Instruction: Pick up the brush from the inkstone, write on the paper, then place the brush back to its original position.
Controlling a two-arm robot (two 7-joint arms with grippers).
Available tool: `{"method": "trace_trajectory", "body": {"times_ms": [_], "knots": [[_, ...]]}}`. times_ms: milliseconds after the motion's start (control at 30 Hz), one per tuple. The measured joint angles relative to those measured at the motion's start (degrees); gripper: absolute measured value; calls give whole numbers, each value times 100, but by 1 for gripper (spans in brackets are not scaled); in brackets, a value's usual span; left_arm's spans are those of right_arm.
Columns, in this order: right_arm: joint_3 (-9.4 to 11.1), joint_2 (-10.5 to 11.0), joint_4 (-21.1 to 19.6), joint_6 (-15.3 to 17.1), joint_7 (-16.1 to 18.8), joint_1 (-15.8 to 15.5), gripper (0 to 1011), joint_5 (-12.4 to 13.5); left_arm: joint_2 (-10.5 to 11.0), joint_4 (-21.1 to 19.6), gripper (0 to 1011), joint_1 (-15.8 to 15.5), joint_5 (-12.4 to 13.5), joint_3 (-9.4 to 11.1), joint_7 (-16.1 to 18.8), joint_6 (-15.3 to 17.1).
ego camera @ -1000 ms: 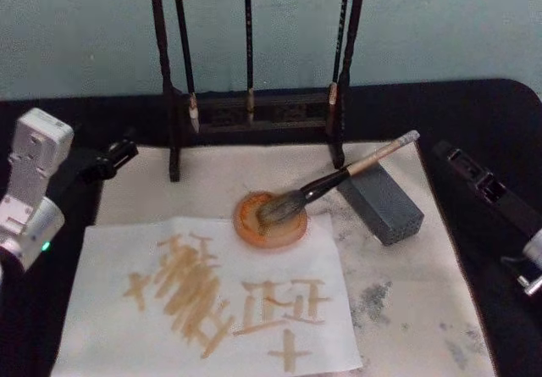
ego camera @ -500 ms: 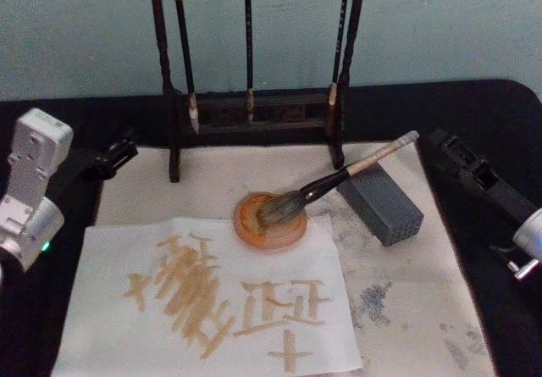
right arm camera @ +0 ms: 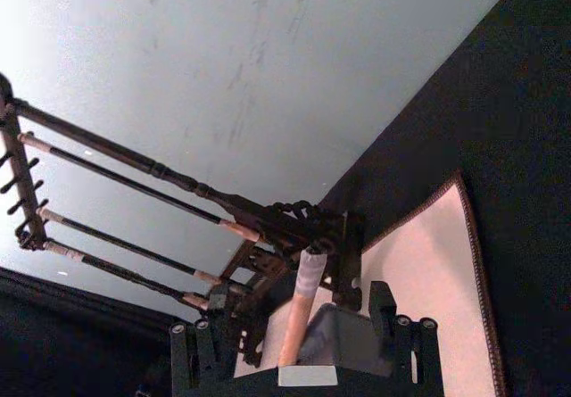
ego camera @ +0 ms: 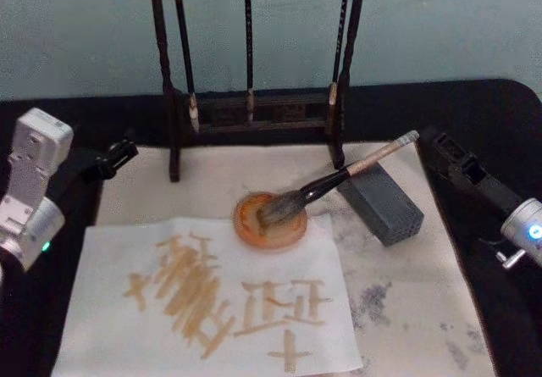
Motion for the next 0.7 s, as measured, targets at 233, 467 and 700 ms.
{"method": "trace_trajectory", "body": {"times_ms": [233, 467, 700], "knots": [[-143, -52, 368, 31, 72, 264, 1001, 76, 0, 0, 1002, 0, 0, 0, 0, 0], [-333, -118, 750, 34, 171, 547, 1001, 103, 0, 0, 1002, 0, 0, 0, 0, 0], [-492, -156, 1017, 31, 269, 748, 1001, 124, 0, 0, 1002, 0, 0, 0, 0, 0]]}}
